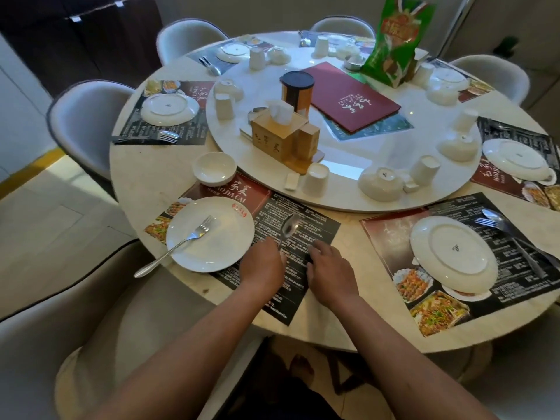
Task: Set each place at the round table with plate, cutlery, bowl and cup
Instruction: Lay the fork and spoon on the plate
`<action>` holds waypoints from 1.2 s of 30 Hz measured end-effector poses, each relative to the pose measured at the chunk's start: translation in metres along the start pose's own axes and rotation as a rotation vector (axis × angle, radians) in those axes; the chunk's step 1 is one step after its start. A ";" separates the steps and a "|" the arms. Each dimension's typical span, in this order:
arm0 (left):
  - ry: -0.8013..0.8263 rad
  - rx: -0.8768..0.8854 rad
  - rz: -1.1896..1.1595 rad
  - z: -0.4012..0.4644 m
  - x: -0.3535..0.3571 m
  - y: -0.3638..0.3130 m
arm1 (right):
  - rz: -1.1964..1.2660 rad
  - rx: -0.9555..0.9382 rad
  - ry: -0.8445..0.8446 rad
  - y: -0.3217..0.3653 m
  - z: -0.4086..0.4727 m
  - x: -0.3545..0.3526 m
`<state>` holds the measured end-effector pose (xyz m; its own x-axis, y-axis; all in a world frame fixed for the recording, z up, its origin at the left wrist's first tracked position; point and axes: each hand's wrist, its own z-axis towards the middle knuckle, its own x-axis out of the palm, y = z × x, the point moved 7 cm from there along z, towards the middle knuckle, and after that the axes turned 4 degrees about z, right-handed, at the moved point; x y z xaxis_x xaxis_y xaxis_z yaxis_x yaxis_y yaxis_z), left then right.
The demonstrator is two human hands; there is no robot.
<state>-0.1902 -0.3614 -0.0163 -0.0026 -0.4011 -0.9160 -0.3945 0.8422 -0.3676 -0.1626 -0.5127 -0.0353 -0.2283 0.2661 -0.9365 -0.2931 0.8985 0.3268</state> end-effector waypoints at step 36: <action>-0.149 -0.146 0.076 -0.010 -0.053 0.161 | -0.132 -0.107 0.234 0.095 -0.006 0.054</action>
<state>-0.2626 -0.2078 -0.0256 0.0944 -0.2718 -0.9577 -0.5270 0.8025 -0.2797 -0.2080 -0.4151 -0.0546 -0.3865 0.0505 -0.9209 -0.4276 0.8749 0.2274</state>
